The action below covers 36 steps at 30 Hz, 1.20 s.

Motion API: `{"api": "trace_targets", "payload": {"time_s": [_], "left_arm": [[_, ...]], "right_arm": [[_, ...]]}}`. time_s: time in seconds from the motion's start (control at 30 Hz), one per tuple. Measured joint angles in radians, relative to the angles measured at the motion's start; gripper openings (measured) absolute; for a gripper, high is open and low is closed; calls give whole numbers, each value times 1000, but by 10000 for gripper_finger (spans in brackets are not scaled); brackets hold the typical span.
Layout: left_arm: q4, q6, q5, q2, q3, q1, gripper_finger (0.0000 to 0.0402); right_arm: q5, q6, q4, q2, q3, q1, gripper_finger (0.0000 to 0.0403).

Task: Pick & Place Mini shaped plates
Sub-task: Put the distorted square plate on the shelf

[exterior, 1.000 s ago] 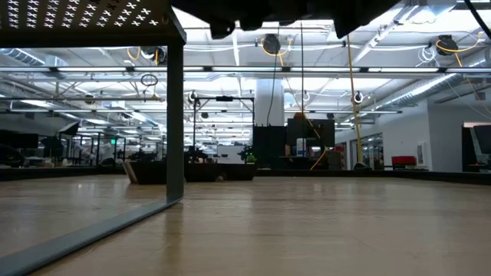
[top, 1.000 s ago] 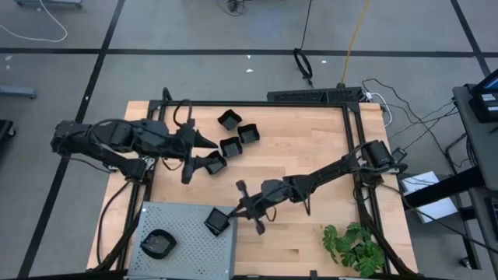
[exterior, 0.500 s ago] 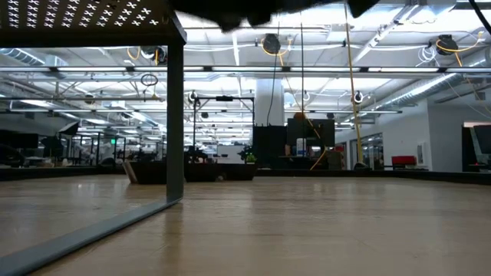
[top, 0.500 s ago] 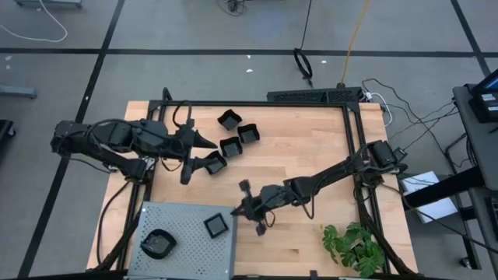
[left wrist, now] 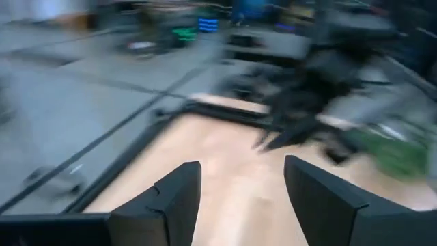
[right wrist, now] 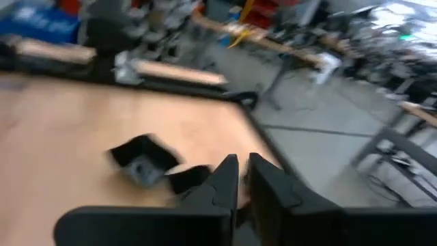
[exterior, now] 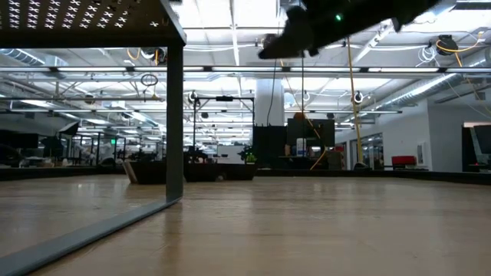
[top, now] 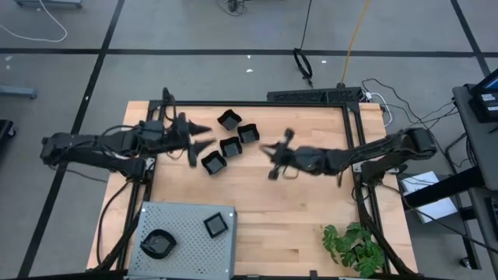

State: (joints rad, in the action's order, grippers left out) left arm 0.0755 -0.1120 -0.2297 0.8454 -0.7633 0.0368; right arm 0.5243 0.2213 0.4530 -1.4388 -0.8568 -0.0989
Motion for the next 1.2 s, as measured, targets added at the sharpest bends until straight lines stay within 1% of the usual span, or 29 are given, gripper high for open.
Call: {"api": "trace_targets", "payload": {"time_s": [0.1,0.17,0.27,0.33,0.4,0.53,0.67,0.73,0.8,0.87,0.93,1.0,1.1,1.17,1.2], "left_arm": [[-80,-121,-111,-18,100,63,219],[-99,-177,-174,-16,151,92,223],[-134,-234,-302,5,194,131,227],[-130,-297,-352,16,208,150,227],[-130,-343,-362,25,209,167,225],[-130,-369,-362,27,209,186,218],[-132,-378,-313,27,209,187,214],[-133,-376,-309,27,209,186,215],[-143,-392,-309,27,209,186,219],[-157,-433,-309,27,209,187,222],[-159,-432,-309,27,209,186,225],[-157,-376,-323,27,209,188,227],[-156,-370,-341,27,209,190,226],[-155,-368,-341,27,209,190,224],[-155,-368,-339,27,209,190,223]], "right_arm": [[-1,-2,133,91,133,78,33],[-1,-16,222,142,214,126,38],[-3,10,346,201,332,188,42],[-4,70,446,222,403,223,44],[-4,125,556,237,458,254,43],[-3,171,750,251,539,314,44],[0,241,868,270,588,364,44],[4,248,902,283,607,381,42],[4,218,919,305,632,391,40],[3,185,896,333,659,396,39],[0,133,829,361,687,395,39],[-12,50,728,393,711,395,39],[-106,-83,560,446,734,395,38],[-183,-134,475,488,745,395,38],[-192,-155,452,511,751,394,38]]}}
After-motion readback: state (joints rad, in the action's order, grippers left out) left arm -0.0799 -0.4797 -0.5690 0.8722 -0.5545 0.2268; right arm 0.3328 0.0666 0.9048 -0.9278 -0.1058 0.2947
